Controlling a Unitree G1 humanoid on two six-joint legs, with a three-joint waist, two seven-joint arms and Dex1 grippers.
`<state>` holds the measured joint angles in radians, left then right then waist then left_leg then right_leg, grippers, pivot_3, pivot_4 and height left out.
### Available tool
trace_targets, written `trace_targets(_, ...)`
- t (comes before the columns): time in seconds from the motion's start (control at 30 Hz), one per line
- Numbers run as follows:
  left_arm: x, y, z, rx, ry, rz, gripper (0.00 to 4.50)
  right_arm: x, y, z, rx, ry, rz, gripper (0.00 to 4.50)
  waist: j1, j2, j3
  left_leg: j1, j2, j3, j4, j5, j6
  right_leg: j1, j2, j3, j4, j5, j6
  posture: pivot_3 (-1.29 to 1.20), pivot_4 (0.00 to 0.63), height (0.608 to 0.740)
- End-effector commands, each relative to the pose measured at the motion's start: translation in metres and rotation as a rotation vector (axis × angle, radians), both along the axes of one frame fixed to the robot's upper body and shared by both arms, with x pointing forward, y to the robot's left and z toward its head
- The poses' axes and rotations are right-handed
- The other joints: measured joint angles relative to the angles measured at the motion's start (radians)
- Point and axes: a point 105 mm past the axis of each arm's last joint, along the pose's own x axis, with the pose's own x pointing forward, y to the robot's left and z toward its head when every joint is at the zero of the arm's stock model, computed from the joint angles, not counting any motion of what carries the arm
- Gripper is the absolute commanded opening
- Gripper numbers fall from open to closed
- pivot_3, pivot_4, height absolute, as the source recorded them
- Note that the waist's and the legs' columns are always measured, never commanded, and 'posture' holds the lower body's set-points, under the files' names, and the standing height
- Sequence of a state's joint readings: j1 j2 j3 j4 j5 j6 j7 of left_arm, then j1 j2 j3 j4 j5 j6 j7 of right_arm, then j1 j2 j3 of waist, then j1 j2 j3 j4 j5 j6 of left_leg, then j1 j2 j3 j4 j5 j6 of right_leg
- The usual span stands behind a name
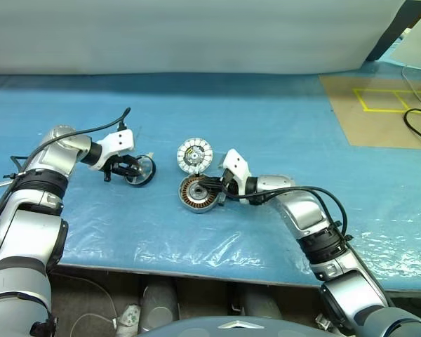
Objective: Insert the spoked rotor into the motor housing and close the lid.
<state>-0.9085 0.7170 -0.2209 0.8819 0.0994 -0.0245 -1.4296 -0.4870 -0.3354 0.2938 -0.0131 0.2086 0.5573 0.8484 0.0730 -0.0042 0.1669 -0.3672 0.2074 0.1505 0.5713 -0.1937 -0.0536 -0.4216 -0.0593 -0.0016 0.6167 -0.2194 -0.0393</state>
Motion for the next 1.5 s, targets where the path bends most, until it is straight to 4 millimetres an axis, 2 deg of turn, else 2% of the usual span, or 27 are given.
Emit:
trace_targets(0.03, -0.014, -0.023, 0.035, -0.196, 0.035, -0.091, 1.34, -0.005, -0.009, 0.043, 0.068, -0.069, 0.037, 0.0, 0.002, 0.0, 0.0, -0.001, 0.0, 0.0, 0.0, 0.0, 0.0, 0.0, 0.0, 0.0, 0.0, 0.0, 0.0, 0.0, 0.15, 0.74)
trace_targets(0.13, -0.027, -0.049, 0.06, -0.322, 0.038, -0.158, 1.34, -0.011, -0.022, 0.054, 0.062, -0.066, 0.042, 0.0, 0.006, 0.0, 0.0, -0.001, 0.0, 0.0, -0.001, 0.0, 0.0, 0.0, 0.0, 0.0, 0.0, 0.0, 0.0, 0.0, 0.15, 0.74)
trace_targets(0.27, -0.039, -0.076, 0.075, -0.376, 0.021, -0.209, 1.34, -0.011, -0.04, 0.046, -0.008, -0.053, 0.015, 0.0, 0.007, 0.0, 0.0, -0.001, 0.0, 0.0, -0.003, 0.0, 0.0, -0.001, 0.0, -0.001, 0.0, 0.0, 0.0, 0.0, 0.15, 0.74)
trace_targets(0.4, -0.047, -0.099, 0.068, -0.371, 0.025, -0.244, 1.34, -0.01, -0.05, 0.038, -0.049, -0.042, -0.007, 0.0, 0.002, 0.0, 0.0, -0.001, 0.0, 0.0, -0.003, 0.0, 0.0, -0.001, 0.0, 0.0, -0.001, 0.0, 0.0, 0.0, 0.15, 0.74)
trace_targets(0.5, -0.044, -0.111, 0.058, -0.378, 0.029, -0.228, 1.34, -0.009, -0.051, 0.037, -0.05, -0.041, -0.019, 0.0, -0.002, 0.0, 0.0, 0.0, 0.0, 0.001, -0.002, 0.0, 0.0, -0.001, 0.001, 0.0, -0.001, 0.0, 0.0, 0.0, 0.15, 0.74)
trace_targets(0.77, -0.043, -0.117, 0.027, -0.322, 0.045, -0.208, 1.34, -0.015, -0.051, 0.037, -0.049, -0.032, 0.008, 0.0, -0.002, 0.0, 0.0, -0.001, 0.0, 0.001, -0.001, 0.0, 0.0, -0.001, 0.001, 0.001, -0.001, 0.0, 0.0, 0.0, 0.15, 0.74)
trace_targets(1.27, -0.05, -0.12, 0.014, -0.275, 0.074, -0.227, 1.34, -0.023, -0.053, 0.027, -0.09, -0.014, 0.039, 0.0, -0.002, 0.0, 0.0, -0.001, 0.0, 0.001, -0.001, 0.0, 0.0, -0.001, 0.0, 0.001, -0.002, 0.0, 0.0, 0.0, 0.15, 0.74)
trace_targets(1.5, -0.048, -0.119, 0.021, -0.265, 0.057, -0.229, 1.34, -0.026, -0.05, 0.027, -0.091, -0.006, 0.067, 0.0, -0.003, 0.0, 0.0, -0.001, 0.0, 0.001, -0.001, 0.0, 0.0, -0.001, 0.001, 0.001, -0.002, 0.0, 0.0, 0.0, 0.15, 0.74)
